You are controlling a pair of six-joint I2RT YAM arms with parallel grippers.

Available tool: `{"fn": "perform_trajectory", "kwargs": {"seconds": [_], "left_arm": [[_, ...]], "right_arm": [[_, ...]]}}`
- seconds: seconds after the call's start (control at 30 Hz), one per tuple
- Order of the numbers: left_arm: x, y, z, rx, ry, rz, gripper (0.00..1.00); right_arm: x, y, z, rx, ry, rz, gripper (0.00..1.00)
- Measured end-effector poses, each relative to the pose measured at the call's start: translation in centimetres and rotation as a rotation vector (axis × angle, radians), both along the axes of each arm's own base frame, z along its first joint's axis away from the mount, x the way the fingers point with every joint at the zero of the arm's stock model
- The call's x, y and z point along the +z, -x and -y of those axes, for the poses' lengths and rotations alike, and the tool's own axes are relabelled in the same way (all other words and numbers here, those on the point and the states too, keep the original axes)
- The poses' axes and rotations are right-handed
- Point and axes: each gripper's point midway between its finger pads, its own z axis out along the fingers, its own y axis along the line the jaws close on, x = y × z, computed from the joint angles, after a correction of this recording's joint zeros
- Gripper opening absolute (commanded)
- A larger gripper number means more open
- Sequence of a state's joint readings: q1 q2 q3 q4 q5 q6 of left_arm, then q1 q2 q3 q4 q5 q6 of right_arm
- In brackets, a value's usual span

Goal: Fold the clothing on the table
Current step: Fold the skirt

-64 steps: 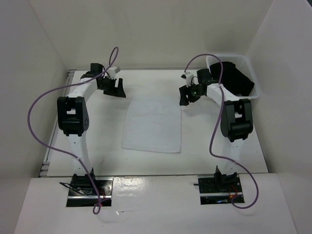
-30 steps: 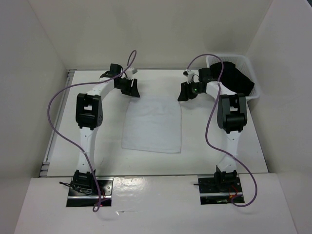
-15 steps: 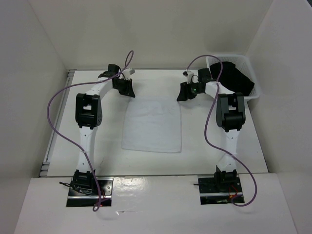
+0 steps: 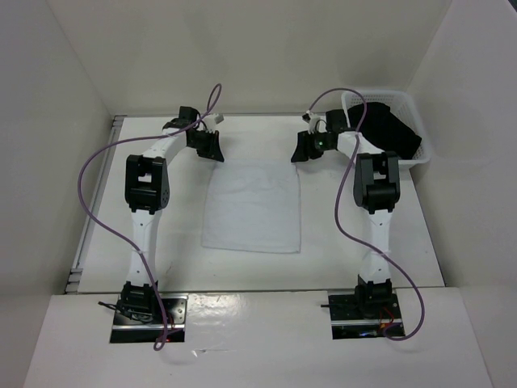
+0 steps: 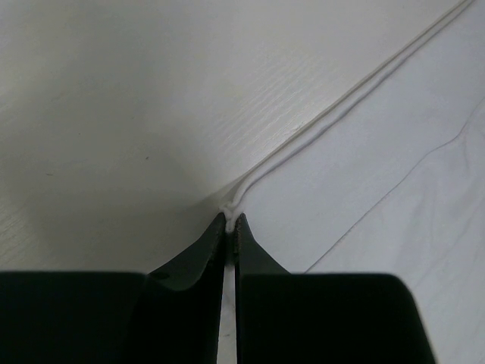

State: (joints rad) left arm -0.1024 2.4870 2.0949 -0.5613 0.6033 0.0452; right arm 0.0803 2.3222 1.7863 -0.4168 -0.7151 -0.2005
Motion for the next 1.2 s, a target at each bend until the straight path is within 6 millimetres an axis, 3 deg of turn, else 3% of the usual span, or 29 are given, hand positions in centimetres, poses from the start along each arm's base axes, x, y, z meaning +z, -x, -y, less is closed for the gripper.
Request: {"fn": "perform_trajectory", "kwargs": {"seconds": [0.3,0.77,1.07,1.2], "left_arm": [[0.0,0.0,0.0,-0.001,0.0,-0.001,0.07],[0.0,0.1,0.0,-0.002,-0.001,-0.003,0.07],[-0.1,0.1,0.0,-0.003,-0.002,-0.004,0.07],[0.0,0.1,0.0,-0.003,-0.001,-0.005,0.01]], "right_arm": [[-0.5,-2.3,-0.5,-0.01,-0.021,-0.016,0.53],[-0.9,-1.4,-1.7,0.036,0.001,-0.072,0.47],[-1.5,-0.9,-2.1,0.062,0.015,-0.095,0.2],[-1.7,-0.8,-2.1,0.065,0.018,-0.105,0.0]]}}
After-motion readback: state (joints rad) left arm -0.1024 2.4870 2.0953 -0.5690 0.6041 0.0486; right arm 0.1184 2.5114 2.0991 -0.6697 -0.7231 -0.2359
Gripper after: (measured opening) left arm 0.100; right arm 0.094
